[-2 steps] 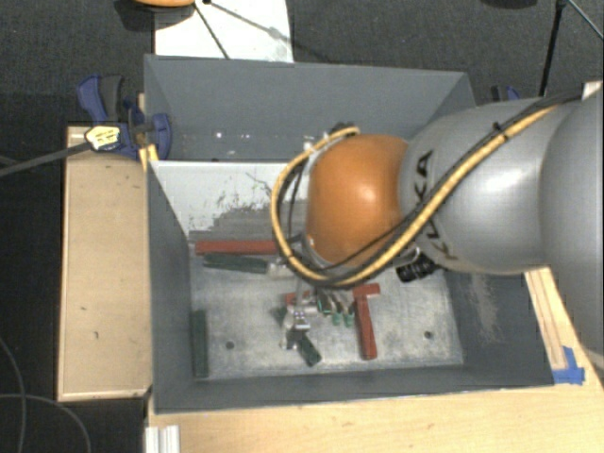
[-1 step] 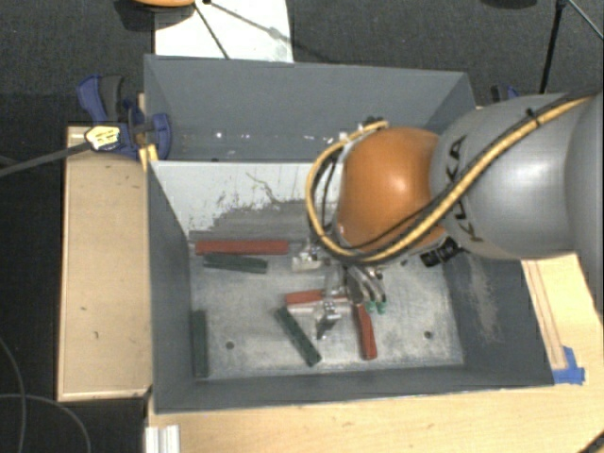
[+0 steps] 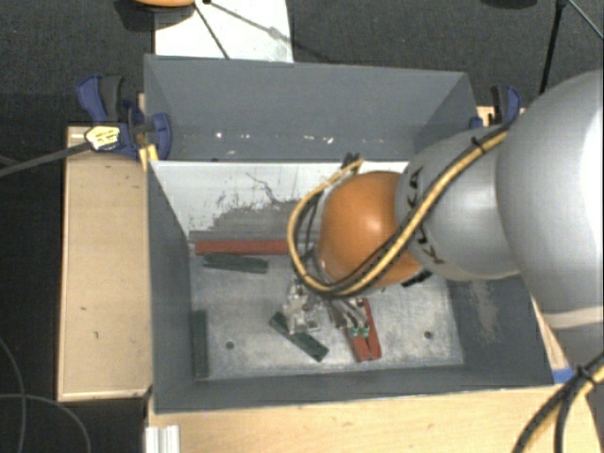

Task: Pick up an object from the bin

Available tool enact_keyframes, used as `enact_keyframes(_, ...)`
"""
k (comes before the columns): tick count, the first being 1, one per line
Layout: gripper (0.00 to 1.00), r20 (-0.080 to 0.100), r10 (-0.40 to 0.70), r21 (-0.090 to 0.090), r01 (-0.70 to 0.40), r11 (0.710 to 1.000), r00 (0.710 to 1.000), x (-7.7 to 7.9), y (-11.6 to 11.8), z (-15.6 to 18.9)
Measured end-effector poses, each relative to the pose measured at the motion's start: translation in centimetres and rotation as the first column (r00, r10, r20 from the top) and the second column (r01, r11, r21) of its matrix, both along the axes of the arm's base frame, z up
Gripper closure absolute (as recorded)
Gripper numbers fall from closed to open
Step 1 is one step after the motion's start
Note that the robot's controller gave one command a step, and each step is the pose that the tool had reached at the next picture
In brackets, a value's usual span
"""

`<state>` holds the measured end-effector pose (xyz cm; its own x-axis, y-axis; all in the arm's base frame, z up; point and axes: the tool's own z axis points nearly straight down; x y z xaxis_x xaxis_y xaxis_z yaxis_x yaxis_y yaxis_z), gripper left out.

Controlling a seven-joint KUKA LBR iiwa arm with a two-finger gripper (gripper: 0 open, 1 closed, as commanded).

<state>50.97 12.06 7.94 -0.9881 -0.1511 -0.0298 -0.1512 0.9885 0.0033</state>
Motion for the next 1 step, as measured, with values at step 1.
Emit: enact_keyframes(1, 0.00, 0.004, -0.004, 0.002, 0.004, 1.000, 1.000, 0.09, 0.06, 0.01)
